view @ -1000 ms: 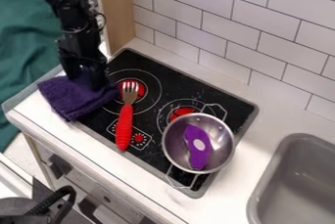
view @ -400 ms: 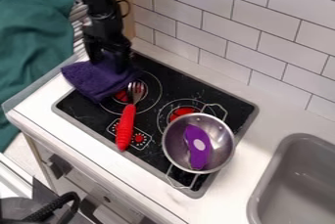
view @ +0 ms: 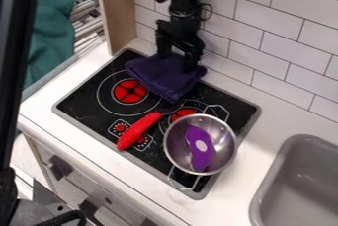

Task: Move the purple cloth top left corner

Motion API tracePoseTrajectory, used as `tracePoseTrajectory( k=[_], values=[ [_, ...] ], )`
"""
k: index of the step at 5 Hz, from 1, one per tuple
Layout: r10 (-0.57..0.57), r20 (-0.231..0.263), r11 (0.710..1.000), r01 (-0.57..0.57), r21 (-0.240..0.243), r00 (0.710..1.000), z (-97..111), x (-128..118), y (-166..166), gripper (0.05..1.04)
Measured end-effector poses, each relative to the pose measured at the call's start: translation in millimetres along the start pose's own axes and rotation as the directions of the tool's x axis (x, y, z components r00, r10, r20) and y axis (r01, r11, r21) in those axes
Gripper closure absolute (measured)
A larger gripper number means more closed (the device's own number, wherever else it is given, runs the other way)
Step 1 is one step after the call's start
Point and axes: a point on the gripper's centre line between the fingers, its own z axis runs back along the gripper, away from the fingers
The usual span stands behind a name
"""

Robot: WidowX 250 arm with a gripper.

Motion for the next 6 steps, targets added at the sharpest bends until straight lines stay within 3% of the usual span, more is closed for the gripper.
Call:
tracePoseTrajectory(
  k=[2,3,5,6],
  values=[
    [0.065,-0.014,0.998,-0.066,-0.015,0.998,-0.6,3.4,-0.6,0.085],
    [0.117,0.052,0.993,-0.118,0.006,0.992,4.5,-3.6,3.0,0.085],
    [0.102,0.108,0.993,-0.107,0.042,0.989,31.4,-18.9,1.0,0.085],
    [0.072,0.152,0.994,-0.083,0.07,0.986,64.4,-26.6,-7.4,0.085]
  ],
)
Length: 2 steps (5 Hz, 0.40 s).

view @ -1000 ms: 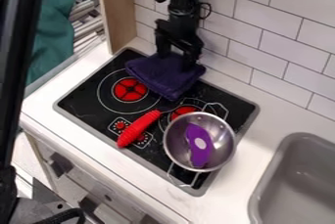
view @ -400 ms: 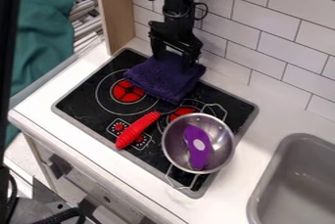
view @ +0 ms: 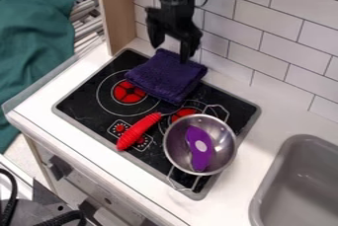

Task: Move the purple cloth top left corner

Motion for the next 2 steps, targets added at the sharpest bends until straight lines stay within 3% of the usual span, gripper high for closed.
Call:
tracePoseTrajectory(
  k=[1,2],
  values=[
    [-0.004,0.004,1.0,0.004,0.012,1.0,22.9,-7.5,-5.8,0.085],
    [0.021,-0.034,1.0,-0.02,0.008,0.999,36.2,-21.4,-7.1,0.085]
  ],
)
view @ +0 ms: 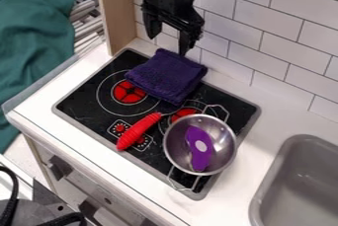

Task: Move the purple cloth top left corner

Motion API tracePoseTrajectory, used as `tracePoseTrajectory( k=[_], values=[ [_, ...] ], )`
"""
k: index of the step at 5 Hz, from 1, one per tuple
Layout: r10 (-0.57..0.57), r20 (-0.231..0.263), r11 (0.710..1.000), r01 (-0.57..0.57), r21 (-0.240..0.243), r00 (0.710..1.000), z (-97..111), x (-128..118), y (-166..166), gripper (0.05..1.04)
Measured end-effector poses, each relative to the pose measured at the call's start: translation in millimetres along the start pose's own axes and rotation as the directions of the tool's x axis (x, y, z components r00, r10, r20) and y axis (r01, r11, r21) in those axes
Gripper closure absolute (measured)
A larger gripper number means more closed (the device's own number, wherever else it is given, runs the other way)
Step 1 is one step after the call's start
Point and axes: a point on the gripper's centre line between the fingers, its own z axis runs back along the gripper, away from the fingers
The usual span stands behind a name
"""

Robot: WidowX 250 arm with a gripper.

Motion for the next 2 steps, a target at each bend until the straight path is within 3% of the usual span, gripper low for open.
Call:
tracePoseTrajectory(
  k=[1,2],
  values=[
    [0.039,-0.065,0.999,-0.041,-0.026,0.997,0.4,-10.2,-4.1,0.085],
    [0.049,-0.062,0.997,-0.052,-0.055,0.997,-10.3,-20.2,-3.4,0.085]
  ],
)
